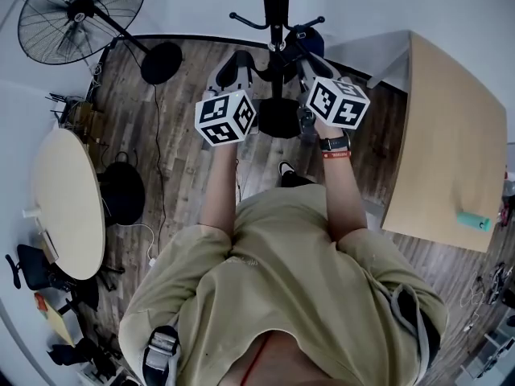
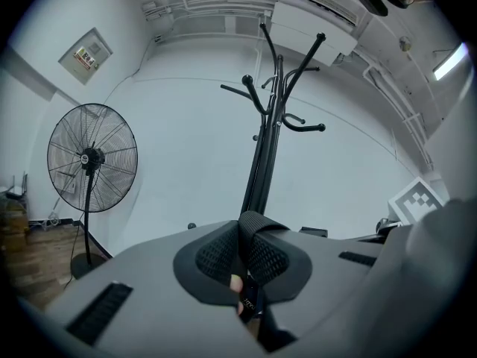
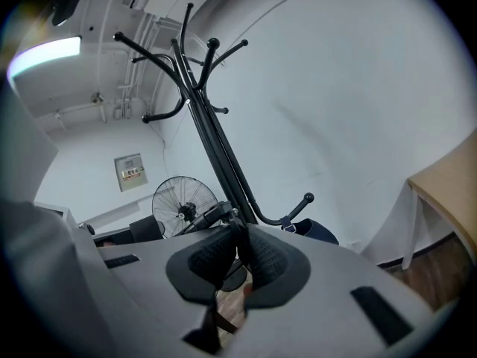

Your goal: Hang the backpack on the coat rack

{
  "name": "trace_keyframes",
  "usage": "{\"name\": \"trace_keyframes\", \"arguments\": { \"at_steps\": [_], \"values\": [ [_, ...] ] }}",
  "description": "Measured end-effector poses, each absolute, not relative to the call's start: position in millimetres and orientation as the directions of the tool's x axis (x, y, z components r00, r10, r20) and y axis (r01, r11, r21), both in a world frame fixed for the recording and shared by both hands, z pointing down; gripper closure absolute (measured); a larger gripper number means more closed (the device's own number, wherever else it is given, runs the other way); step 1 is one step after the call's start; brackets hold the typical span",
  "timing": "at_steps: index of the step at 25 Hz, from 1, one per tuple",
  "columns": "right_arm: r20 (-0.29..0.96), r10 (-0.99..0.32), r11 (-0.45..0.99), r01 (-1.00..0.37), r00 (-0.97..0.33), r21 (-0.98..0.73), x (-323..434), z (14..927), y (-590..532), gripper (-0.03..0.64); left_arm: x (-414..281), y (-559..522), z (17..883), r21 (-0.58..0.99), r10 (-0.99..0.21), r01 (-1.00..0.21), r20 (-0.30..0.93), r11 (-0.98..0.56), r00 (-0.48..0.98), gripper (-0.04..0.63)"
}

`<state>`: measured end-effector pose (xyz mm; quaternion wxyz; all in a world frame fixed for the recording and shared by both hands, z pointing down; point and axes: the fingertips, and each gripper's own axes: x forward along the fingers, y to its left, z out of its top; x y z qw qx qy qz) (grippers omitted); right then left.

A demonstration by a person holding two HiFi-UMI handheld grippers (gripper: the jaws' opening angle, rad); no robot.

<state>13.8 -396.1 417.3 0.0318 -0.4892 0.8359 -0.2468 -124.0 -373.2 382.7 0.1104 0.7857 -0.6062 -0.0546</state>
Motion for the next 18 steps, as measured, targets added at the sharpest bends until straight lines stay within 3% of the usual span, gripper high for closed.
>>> {"name": "trace_keyframes", "arguments": {
  "at_steps": [18],
  "values": [
    [0.280, -0.831, 0.338, -0.836, -0.481, -0.431, 23, 465, -437, 0.566, -134, -423, 418, 0.258, -0.969, -0.949, 0.113, -0.184, 0.219, 0.571]
  ]
}}
